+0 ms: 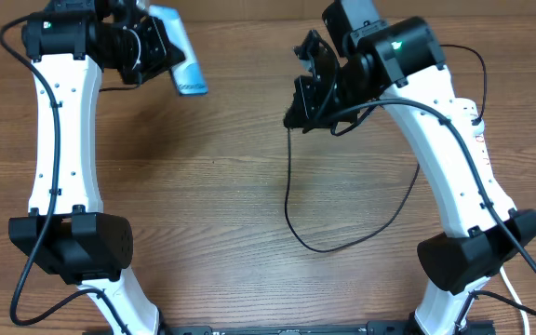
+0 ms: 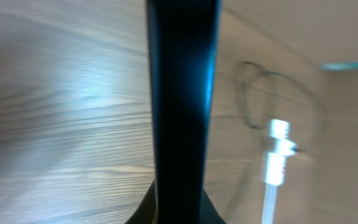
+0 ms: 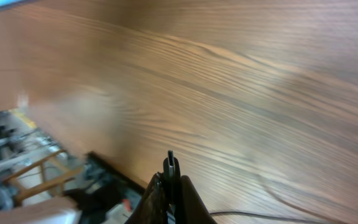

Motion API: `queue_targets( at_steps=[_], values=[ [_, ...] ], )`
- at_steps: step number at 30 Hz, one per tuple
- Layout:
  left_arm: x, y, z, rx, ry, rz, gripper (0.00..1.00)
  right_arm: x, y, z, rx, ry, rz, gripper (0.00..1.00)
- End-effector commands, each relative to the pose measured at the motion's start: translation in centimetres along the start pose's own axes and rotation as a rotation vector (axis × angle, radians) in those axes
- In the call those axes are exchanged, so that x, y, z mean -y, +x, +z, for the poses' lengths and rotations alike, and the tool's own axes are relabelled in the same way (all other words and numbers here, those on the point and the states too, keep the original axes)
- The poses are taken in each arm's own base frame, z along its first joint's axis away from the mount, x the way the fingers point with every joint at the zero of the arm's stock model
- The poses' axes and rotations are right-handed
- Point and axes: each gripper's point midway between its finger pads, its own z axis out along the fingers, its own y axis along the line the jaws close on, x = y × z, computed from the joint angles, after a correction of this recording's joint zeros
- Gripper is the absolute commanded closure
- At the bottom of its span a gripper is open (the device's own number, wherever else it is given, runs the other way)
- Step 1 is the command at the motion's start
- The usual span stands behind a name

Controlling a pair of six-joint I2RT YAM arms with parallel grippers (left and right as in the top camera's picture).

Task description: Plug charger to phone and switch on socket

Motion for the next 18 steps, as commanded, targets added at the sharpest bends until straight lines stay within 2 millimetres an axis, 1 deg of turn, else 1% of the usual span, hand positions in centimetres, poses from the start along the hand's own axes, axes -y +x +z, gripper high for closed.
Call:
queue_targets(
  at_steps=[1,2,3,4,7,9,11,14,16,17,18],
  values=[
    [-1.6,-0.8,-2.0,0.079,-0.143,0.086,0.96,3.2,1.6,3.1,-0.074,0.136,0.051,0.96],
    [-1.6,-0.6,-2.0,0.071,-0.146,0.092,0.96,3.8,2.4,4.7,-0.111,0.146,0.057,0.96],
    [-1.7,-0.5,-2.0,0.066,-0.148,0.096,0.96,4.2,2.9,5.7,-0.131,0.153,0.060,0.96],
    [-1.8,-0.4,-2.0,0.060,-0.150,0.095,0.96,5.2,3.7,7.5,-0.163,0.175,0.062,0.96],
    [-1.8,-0.2,-2.0,0.053,-0.152,0.092,0.96,7.8,5.8,11.2,-0.209,0.250,0.102,0.96],
    [-1.8,-0.2,-2.0,0.053,-0.152,0.092,0.96,9.1,6.9,13.1,-0.222,0.279,0.122,0.96],
    [-1.8,-0.2,-2.0,0.054,-0.151,0.092,0.96,9.8,7.9,14.8,-0.233,0.285,0.110,0.96],
    [-1.8,-0.2,-2.0,0.053,-0.152,0.092,0.96,11.4,8.7,16.4,-0.216,0.351,0.118,0.96],
    [-1.8,-0.2,-2.0,0.053,-0.152,0.092,0.96,12.3,9.0,17.0,-0.200,0.397,0.121,0.92],
    [-1.8,-0.2,-2.0,0.053,-0.152,0.092,0.96,12.4,9.1,17.2,-0.194,0.401,0.114,0.88],
    [-1.8,-0.2,-2.0,0.053,-0.151,0.092,0.96,12.5,9.1,17.5,-0.187,0.402,0.107,0.70]
  ],
)
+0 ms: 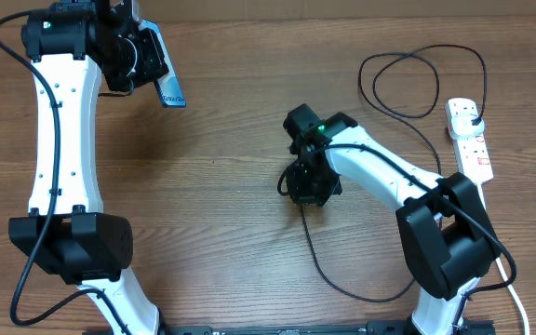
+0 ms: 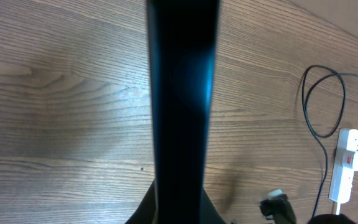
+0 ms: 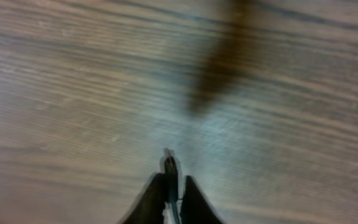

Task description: Plug charger to phone and switch on socket

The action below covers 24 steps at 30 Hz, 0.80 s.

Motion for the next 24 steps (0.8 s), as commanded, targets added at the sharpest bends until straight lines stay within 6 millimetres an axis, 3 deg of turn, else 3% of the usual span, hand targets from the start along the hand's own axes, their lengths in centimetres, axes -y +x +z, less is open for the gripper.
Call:
queue_targets(
  at_steps=[1,5,8,13,17,20,24],
  values=[
    [0.9,-0.5,-1.9,0.051,0.014,0.042,0.96,0.6,-0.5,0.4,0.051,0.055,0.014,0.61],
    [0.9,-0.4,-1.9,0.048,0.014,0.041,0.96,0.5,-0.6,0.5,0.059,0.051,0.009,0.44],
    [0.8,-0.3,-1.9,0.047,0.013,0.040,0.95,0.6,-0.4,0.5,0.051,0.055,0.010,0.43],
    [0.8,-0.4,-1.9,0.047,0.013,0.041,0.96,0.3,-0.3,0.5,0.042,0.041,-0.026,0.17],
    [0.9,-0.3,-1.9,0.047,0.013,0.041,0.96,-1.8,0.1,0.5,0.018,-0.075,-0.115,0.08],
    [0.8,-0.3,-1.9,0.044,0.013,0.040,0.96,-0.9,-0.6,0.5,0.049,-0.021,-0.048,0.01],
    [0.8,-0.2,-1.9,0.039,0.011,0.038,0.96,-0.6,-0.4,0.6,0.050,0.011,-0.039,0.01]
  ],
)
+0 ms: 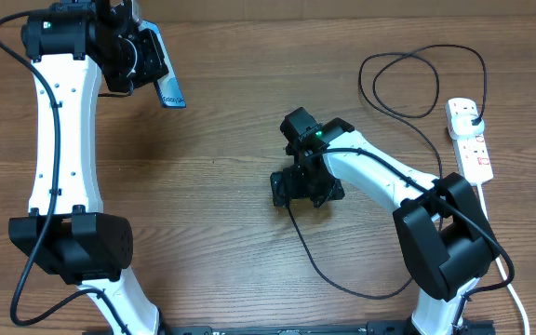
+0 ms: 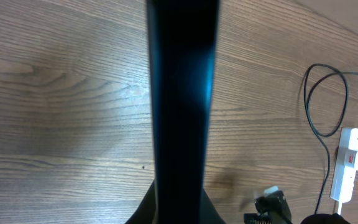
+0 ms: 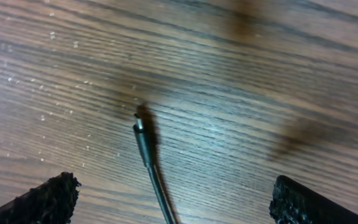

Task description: Plug charger to phone and switch on socket

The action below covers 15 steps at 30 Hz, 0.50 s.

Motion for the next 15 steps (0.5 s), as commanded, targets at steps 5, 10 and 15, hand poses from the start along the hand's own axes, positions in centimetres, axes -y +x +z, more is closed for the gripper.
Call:
queue_targets(
  at_steps=[5,10,15],
  values=[
    [0.9,-0.3,-1.9,0.044,0.016,0.037,0.96,-0.9,0.7,0.3,0.036,0.105,-0.087,0.24],
    [0.8,-0.2,-1.9,0.039,0.014,0.036,0.96,-1.6,1.2,0.5,0.083,0.205,-0.112,0.33],
    [0.8,-0.1,-1.9,0.036,0.013,0.042,0.96,-2.7,0.9,0.7,0.116,0.195,-0.123,0.47]
  ],
)
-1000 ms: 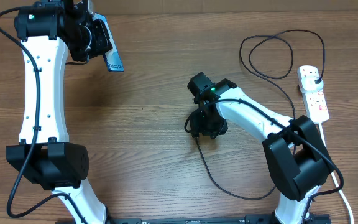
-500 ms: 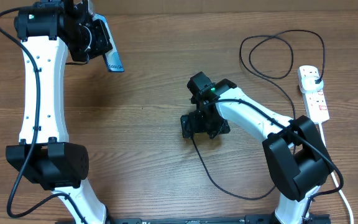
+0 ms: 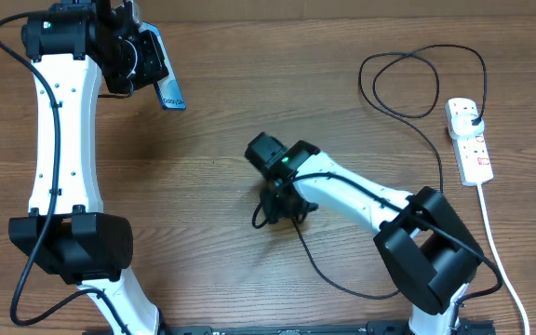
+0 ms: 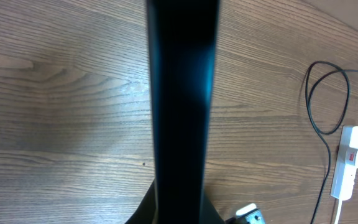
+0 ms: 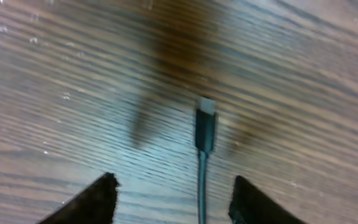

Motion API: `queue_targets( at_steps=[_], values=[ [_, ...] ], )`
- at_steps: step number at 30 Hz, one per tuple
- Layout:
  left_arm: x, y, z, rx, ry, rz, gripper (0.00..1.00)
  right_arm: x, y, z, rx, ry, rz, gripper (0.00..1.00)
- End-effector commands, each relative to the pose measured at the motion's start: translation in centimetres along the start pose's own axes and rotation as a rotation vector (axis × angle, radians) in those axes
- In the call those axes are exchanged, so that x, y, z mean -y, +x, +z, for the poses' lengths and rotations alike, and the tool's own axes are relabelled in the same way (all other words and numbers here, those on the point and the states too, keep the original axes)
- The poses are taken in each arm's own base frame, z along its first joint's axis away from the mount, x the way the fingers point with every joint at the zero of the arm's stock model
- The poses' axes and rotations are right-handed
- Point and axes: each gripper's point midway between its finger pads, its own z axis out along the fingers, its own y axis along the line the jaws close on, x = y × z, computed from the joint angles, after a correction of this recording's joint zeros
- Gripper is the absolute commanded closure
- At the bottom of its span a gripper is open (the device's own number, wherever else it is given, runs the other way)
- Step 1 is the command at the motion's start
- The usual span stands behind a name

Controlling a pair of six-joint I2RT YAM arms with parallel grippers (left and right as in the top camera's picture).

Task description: Plug charger to phone and switch on socket

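Note:
The phone [image 3: 167, 86], a dark slab with a blue back, is held up at the back left, my left gripper [image 3: 145, 58] shut on it. In the left wrist view the phone [image 4: 181, 93] fills the middle above the gripper [image 4: 180, 208]. My right gripper [image 3: 270, 212] is low at the table's middle, open. Its fingers [image 5: 92, 200] stand either side of the black charger plug [image 5: 206, 127], which lies flat on the wood. The cable [image 3: 338, 281] runs off to the white socket strip [image 3: 468, 140] at the right edge.
The cable makes a loop [image 3: 415, 79] at the back right beside the socket strip [image 4: 348, 169]. A white lead [image 3: 496, 256] goes from the strip toward the front right. The wooden table [image 3: 203, 214] lies bare between the arms.
My right gripper has shifted left and nearer the front, and its open fingers stand closer together astride the plug. The phone stays in my left gripper at the same place.
At first my right gripper was raised at the back middle, shut on the plug, while my left held the phone tilted. Then the right gripper was down at the table's middle, still shut. Then it was open, the plug on the wood, and now it straddles the plug.

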Motion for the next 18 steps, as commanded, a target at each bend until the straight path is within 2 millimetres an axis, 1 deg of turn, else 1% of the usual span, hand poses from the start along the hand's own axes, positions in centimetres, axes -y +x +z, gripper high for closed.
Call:
queue_targets(
  at_steps=[1,2,4,6,9,13,18],
  values=[
    [0.9,-0.3,-1.9,0.046,0.017,0.046,0.96,0.7,-0.5,-0.3,0.032,0.035,0.032,0.51],
    [0.9,-0.3,-1.9,0.045,0.016,0.045,0.96,1.0,-0.5,-0.3,0.033,0.040,0.050,0.54],
    [0.9,-0.2,-1.9,0.043,0.015,0.051,0.96,1.4,-0.4,0.0,0.029,0.045,0.061,0.54],
    [0.9,-0.2,-1.9,0.043,0.015,0.062,0.96,1.8,-0.1,0.5,0.021,0.048,0.068,0.54],
    [1.0,-0.2,-1.9,0.042,0.024,0.063,0.96,1.8,0.7,1.6,0.006,0.031,0.067,0.55],
    [1.1,-0.2,-1.9,0.040,0.031,0.063,0.96,1.8,0.7,2.1,0.014,0.027,0.067,0.66],
    [1.1,-0.2,-1.9,0.040,0.030,0.063,0.96,1.7,0.5,2.2,0.025,0.021,0.068,0.73]
  ],
)
